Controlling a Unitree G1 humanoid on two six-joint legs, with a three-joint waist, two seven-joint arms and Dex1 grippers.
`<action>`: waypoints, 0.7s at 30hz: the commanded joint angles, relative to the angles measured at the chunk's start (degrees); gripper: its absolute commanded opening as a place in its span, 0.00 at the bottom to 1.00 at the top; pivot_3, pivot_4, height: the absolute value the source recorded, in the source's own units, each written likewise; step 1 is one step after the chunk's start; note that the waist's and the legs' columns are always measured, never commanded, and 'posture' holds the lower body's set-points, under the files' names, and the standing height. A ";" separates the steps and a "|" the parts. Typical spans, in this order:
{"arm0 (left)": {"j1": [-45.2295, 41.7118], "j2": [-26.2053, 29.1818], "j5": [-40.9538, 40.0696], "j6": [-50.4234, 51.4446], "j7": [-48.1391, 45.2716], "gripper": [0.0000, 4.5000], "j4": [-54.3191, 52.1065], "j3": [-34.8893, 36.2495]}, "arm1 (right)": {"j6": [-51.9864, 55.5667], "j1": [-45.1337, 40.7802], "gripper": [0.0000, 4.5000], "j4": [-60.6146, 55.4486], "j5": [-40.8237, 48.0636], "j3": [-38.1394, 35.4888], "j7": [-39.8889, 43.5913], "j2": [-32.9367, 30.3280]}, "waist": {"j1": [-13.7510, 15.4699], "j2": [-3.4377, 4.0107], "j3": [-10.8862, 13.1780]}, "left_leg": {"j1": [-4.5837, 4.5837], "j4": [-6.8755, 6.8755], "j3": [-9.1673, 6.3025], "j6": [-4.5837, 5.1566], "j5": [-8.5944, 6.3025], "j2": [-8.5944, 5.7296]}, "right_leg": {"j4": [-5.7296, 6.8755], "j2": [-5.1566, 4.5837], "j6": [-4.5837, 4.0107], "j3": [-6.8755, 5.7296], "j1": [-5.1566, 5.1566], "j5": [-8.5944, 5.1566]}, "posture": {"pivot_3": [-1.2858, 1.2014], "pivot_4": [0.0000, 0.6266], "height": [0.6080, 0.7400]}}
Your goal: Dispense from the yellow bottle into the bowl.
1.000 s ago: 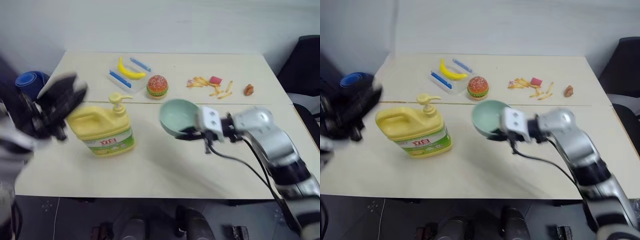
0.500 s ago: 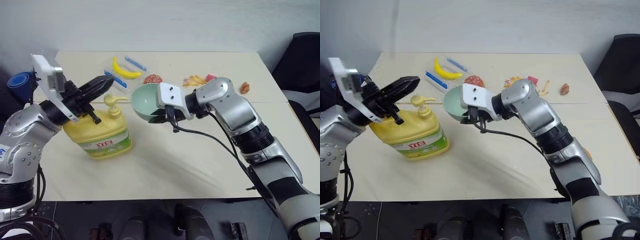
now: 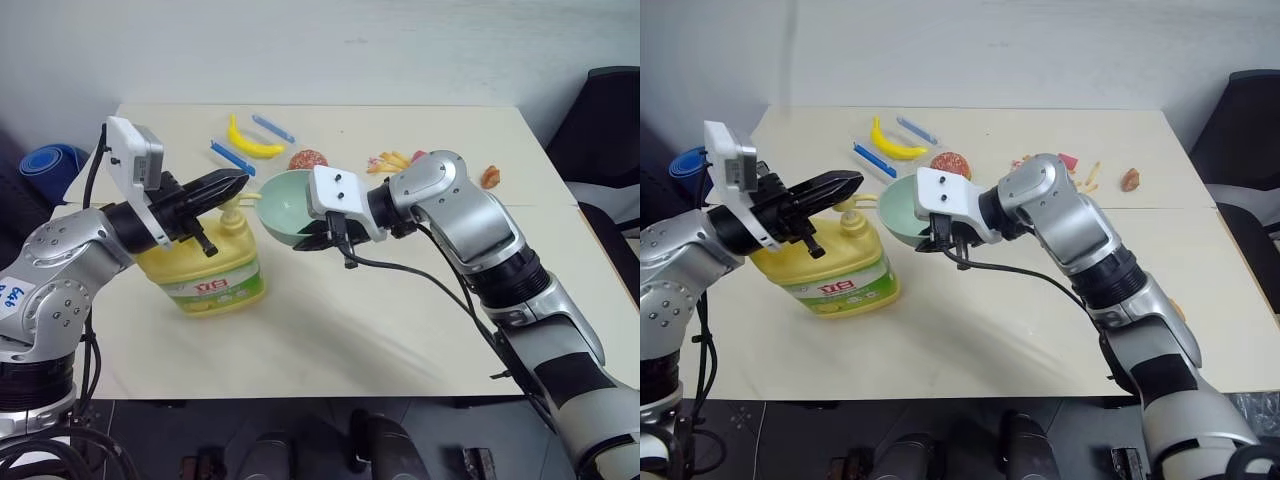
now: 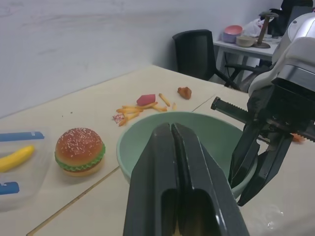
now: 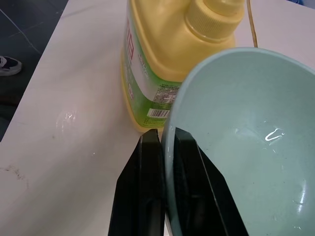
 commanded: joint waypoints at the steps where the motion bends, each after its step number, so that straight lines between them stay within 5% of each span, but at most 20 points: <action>1: 1.11 0.02 -1.38 7.58 1.77 0.01 0.08 -1.69 | -0.03 -0.94 0.00 -2.82 0.36 -0.70 0.07 -0.01 | -0.05 0.00 0.00 | 0.01 0.00 0.00 0.00 0.00 0.00 | 0.01 -0.01 0.00 0.00 0.00 0.00 | 0.52 0.24 1.00; 21: 7.71 -3.72 1.31 10.36 7.11 0.01 0.89 -0.97 | 1.61 1.18 0.00 -5.84 2.50 -1.16 -0.54 2.00 | -0.15 0.72 -0.52 | 0.40 -0.04 0.03 -0.03 -0.02 -0.03 | 0.12 -0.11 -0.05 0.03 0.26 -0.05 | 0.52 0.24 1.00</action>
